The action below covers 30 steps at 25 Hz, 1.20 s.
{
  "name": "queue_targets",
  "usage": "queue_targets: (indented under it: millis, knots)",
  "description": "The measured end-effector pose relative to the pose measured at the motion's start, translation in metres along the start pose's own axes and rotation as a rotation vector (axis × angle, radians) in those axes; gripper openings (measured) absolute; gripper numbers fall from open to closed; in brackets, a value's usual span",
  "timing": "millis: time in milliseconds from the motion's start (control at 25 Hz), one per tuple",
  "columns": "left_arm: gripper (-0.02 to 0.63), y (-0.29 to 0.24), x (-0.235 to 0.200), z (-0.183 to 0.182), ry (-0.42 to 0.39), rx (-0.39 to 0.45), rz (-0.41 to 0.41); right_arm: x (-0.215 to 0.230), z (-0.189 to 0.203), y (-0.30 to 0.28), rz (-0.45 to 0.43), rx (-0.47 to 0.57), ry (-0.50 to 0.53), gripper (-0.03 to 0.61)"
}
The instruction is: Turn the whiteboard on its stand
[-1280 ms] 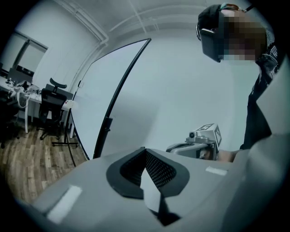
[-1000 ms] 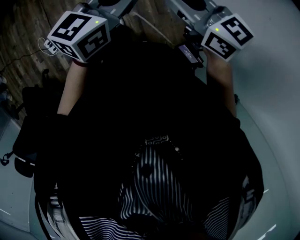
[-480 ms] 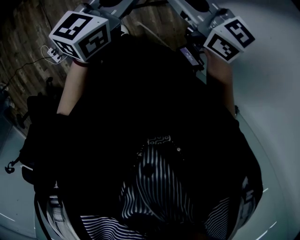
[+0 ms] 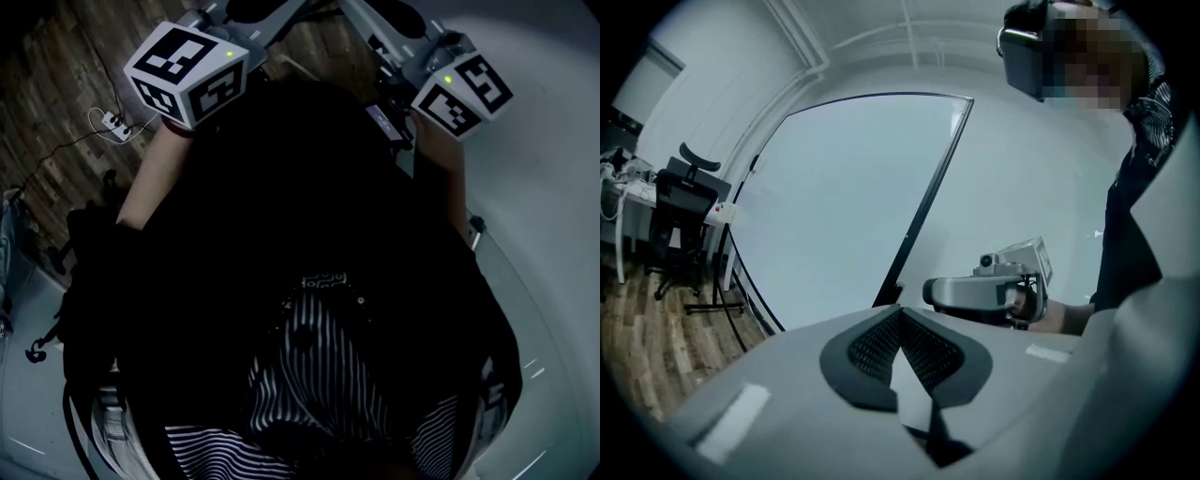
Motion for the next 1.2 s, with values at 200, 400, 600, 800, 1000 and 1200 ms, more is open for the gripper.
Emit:
queue_targets:
  millis: [200,400,600,800,1000,1200]
  knots:
    - [0.0,-0.004,0.008,0.005,0.01,-0.009,0.023,0.002,0.001,0.009,0.03,0.03,-0.016,0.002]
    - [0.0,-0.011,0.003,-0.001,-0.033,-0.023,0.015,0.017,-0.013,0.012,0.029,0.028,-0.009,0.002]
    - [0.0,-0.026,-0.02,-0.012,-0.034,-0.009,-0.033,0.041,-0.031,0.001,-0.006,0.053,-0.012,0.002]
    - [0.0,-0.048,-0.042,-0.028,-0.019,0.029,-0.066,0.063,-0.044,-0.008,-0.042,0.039,-0.025,0.002]
    - [0.0,-0.073,-0.004,-0.052,-0.048,0.06,-0.076,0.066,-0.053,0.042,-0.057,0.056,-0.008,0.002]
    - [0.0,-0.082,0.015,-0.049,-0.023,0.06,-0.093,0.069,-0.058,0.059,-0.058,0.075,-0.006,0.002]
Point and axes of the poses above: the fingertips, and each gripper's own axes: y backward along the fingers, x to its right, z out of its underside, the point moved 8 cm from there along y, backward along the fingers, and after that the axes turned 12 degrees about -y, right-handed, at the moved point
